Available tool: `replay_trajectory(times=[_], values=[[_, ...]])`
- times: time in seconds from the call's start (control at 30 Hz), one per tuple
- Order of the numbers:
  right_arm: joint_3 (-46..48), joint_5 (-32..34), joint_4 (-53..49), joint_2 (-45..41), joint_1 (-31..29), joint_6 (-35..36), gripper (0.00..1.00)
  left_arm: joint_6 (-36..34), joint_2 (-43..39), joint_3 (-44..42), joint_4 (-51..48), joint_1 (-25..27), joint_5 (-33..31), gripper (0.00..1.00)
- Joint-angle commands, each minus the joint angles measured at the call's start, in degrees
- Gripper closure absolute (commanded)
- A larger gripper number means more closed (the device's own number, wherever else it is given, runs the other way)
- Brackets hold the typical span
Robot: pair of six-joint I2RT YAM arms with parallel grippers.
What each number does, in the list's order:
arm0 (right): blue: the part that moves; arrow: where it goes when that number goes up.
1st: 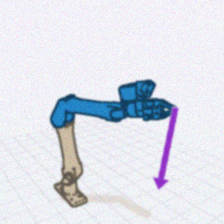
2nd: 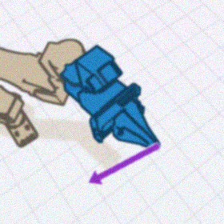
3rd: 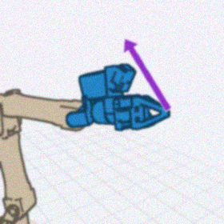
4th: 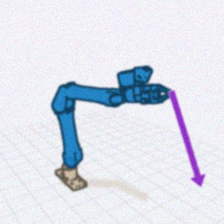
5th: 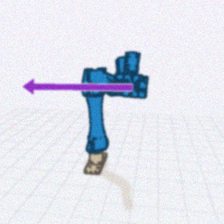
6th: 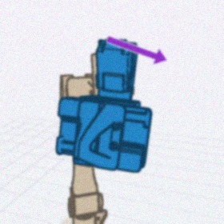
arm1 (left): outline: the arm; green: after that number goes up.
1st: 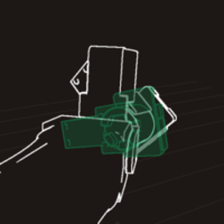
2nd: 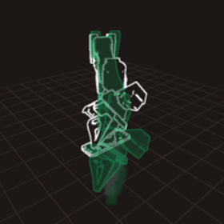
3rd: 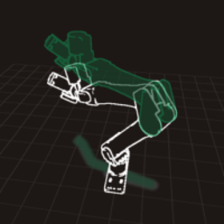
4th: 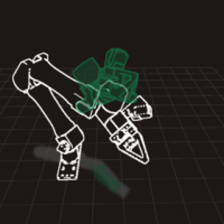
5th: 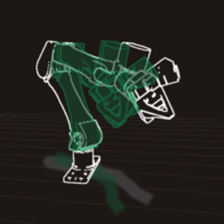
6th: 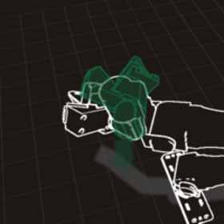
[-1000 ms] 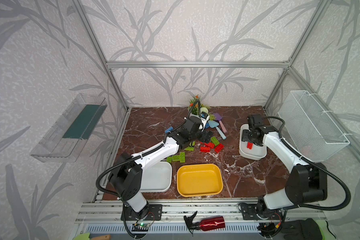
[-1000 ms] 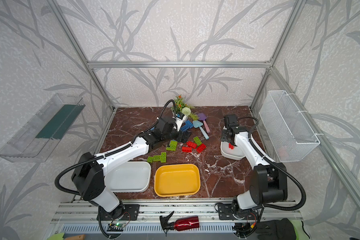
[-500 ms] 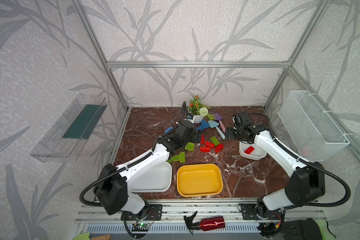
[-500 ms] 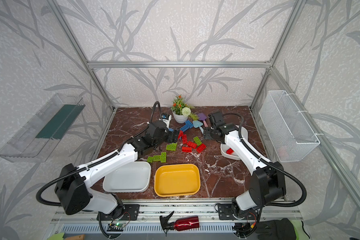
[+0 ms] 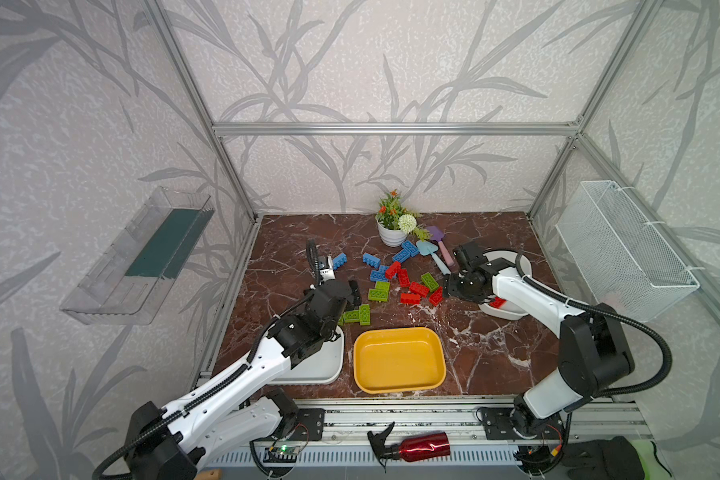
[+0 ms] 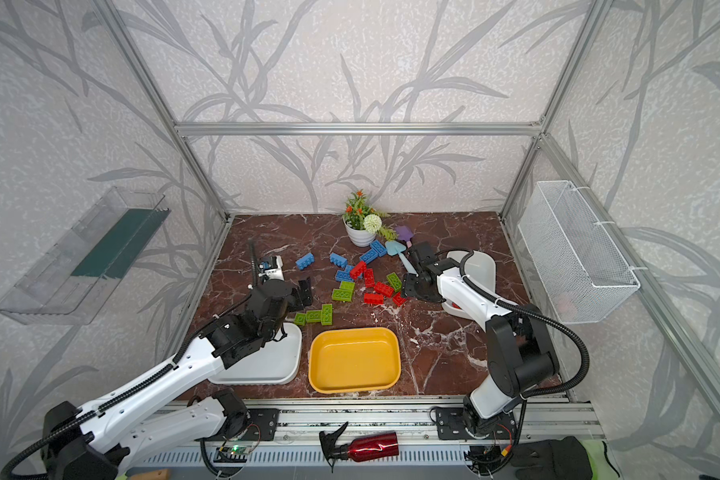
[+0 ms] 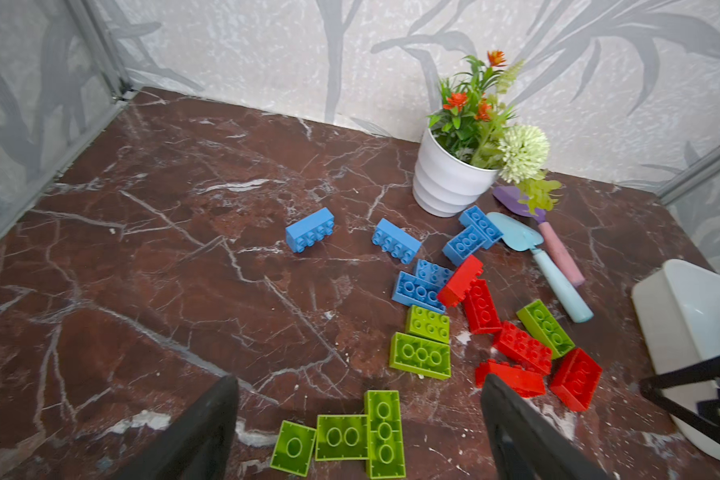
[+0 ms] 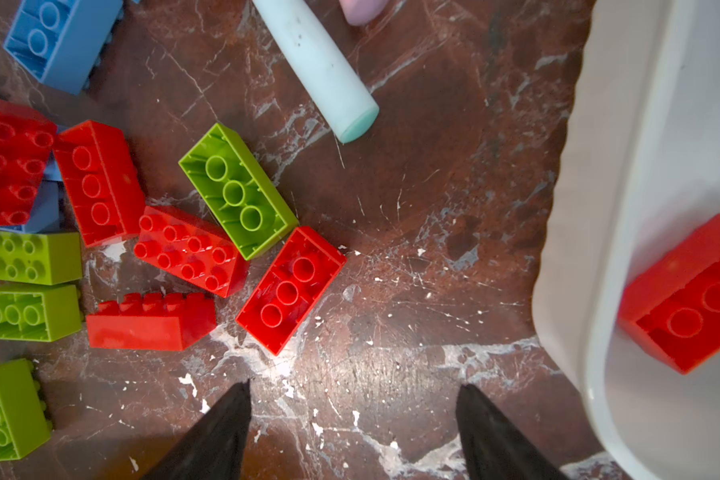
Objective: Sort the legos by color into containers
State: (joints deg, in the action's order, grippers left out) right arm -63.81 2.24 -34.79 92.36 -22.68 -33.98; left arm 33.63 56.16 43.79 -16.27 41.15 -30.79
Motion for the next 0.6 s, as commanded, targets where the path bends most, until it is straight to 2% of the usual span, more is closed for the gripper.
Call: replay_trajectory(times=[0.0,0.13,0.33,0.57], values=[[0.53,-0.26,0.87,2.35,-1.72,-6.09,0.21,-0.05,-1.15,3.13,-5.87,-0.08,-2.82,0.1],[-1.05,0.99,0.25,5.11,-3.32,-9.59,0.22,-1.19,-6.56,0.58,-7.9,-0.1,-2.28,0.1],[-3.25,2.24,0.03,9.51,-4.68,-11.74,0.22,-6.07,-17.78,-6.27,-2.51,-0.17,-3.78,0.1],[-6.57,1.54,-1.19,14.87,-4.69,-13.48,0.26,-9.35,-21.04,-7.24,-4.59,-0.52,-6.25,0.1]])
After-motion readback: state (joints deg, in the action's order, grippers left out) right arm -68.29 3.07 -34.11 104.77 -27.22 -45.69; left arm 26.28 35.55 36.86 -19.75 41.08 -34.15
